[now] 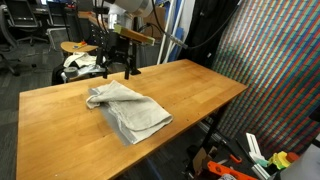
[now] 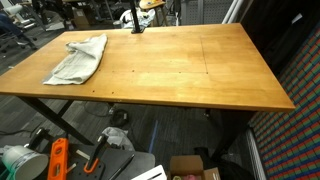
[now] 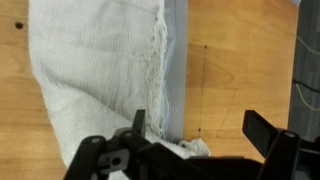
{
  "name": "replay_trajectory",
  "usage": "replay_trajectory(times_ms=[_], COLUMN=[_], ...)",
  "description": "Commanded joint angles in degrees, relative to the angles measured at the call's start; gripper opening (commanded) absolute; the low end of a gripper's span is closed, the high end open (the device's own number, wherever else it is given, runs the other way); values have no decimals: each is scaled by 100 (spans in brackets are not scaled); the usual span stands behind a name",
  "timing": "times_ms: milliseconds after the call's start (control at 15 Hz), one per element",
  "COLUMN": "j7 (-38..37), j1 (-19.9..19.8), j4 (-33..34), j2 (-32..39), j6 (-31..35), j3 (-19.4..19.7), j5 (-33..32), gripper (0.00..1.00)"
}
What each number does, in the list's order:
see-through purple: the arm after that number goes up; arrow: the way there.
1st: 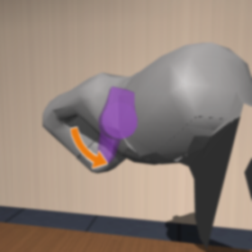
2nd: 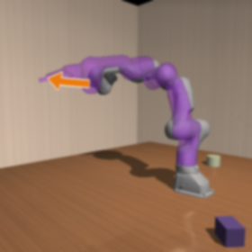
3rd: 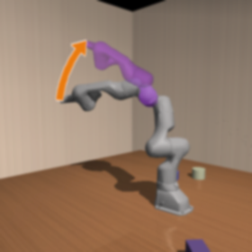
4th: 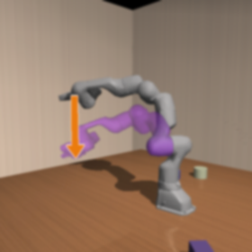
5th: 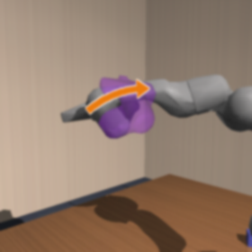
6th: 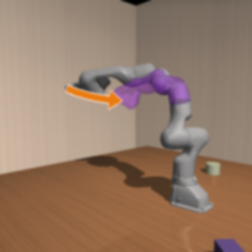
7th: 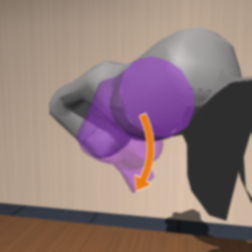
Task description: Fold the towel in half from right to left
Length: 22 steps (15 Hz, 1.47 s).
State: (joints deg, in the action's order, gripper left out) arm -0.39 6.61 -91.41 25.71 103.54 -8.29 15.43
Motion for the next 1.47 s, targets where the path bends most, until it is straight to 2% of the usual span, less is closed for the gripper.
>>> replay_trajectory(times_ms=[0, 200, 533, 867, 1067, 1333, 1400], j7=[912, 1292, 1185, 828, 474, -134, -293], j1=[-204, -53, 246, 467, 527, 630, 657], j4=[-908, -1681, -2967, -4080, -4526, -4867, -4925], j2=[-607, -914, -1322, -1587, -1675, -1724, -1728], j6=[-584, -594, 1227, 3255, 4164, 4710, 4811], j3=[-107, -133, -305, -317, -331, -277, -269], j5=[171, -57, -16, -500, -765, -1333, -1461], gripper=[100, 100, 100, 100, 100, 100, 75])
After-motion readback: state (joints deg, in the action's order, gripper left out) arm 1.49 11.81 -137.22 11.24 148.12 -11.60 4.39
